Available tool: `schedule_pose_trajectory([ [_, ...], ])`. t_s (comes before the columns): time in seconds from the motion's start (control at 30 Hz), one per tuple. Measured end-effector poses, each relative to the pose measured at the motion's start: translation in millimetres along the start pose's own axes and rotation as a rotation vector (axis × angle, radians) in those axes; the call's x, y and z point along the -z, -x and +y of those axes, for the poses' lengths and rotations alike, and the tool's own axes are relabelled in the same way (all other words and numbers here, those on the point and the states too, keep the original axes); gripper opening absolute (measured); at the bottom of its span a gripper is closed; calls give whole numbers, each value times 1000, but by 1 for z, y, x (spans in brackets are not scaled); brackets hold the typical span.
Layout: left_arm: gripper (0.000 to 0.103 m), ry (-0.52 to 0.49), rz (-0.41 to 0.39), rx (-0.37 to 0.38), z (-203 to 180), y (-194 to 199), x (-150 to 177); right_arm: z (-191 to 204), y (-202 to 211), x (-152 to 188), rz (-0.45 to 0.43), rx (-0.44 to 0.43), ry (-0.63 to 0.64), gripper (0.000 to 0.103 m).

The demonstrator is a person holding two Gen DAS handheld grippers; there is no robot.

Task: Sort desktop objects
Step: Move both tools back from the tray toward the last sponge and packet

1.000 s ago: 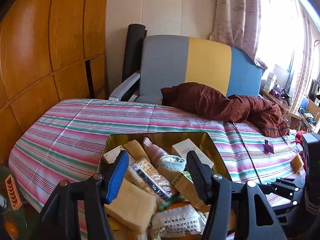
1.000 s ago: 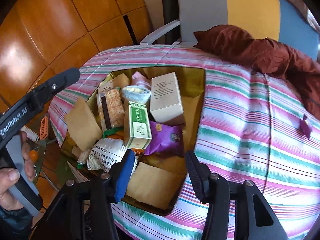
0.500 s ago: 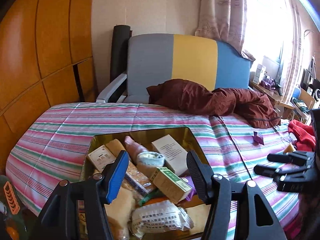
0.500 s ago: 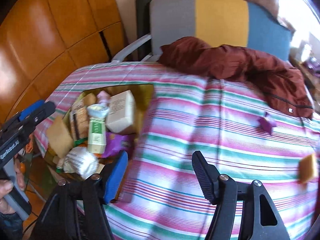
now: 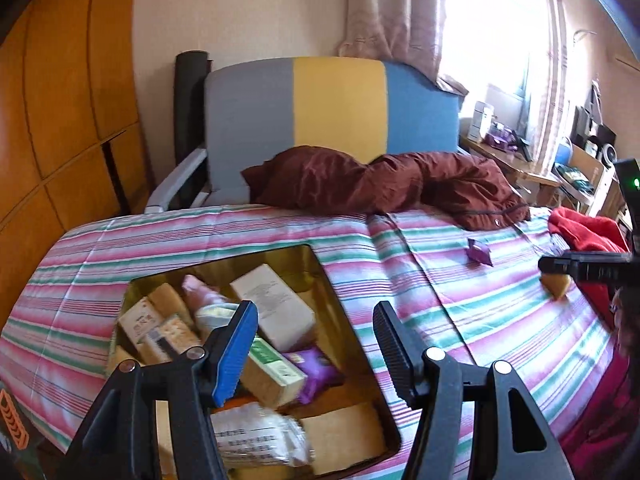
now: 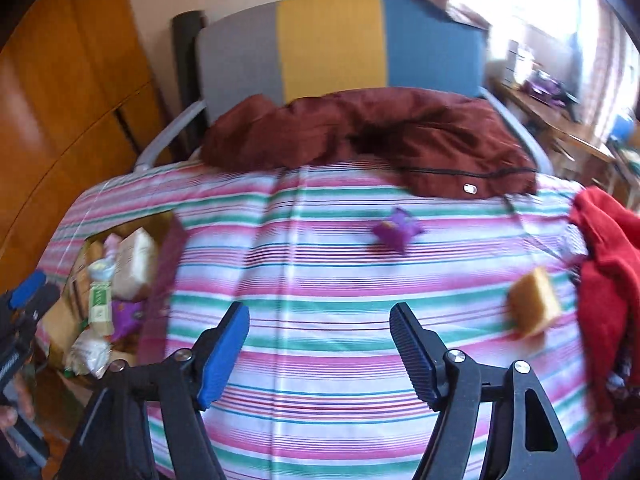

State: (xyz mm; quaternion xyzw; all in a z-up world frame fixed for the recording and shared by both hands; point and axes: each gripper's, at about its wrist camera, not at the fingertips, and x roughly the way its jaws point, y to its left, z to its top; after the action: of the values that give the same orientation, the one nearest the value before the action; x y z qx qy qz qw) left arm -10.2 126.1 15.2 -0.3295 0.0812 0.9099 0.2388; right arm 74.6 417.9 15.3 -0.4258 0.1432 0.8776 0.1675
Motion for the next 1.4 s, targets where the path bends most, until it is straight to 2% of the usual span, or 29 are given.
schedule_pose_trajectory([
  [0.13, 61, -24, 14, 18, -14, -5, 1, -28, 5, -2, -8, 21, -63, 76],
  [0.3, 61, -50, 33, 32, -28, -12, 3, -45, 5, 0, -9, 33, -96, 77],
  [1.07, 61, -108, 74, 91, -65, -36, 1, -83, -3, -4, 13, 69, -144, 78],
  [1.4, 61, -131, 103, 115, -83, -45, 4, -85, -21, 3, 76, 45, -139, 83],
])
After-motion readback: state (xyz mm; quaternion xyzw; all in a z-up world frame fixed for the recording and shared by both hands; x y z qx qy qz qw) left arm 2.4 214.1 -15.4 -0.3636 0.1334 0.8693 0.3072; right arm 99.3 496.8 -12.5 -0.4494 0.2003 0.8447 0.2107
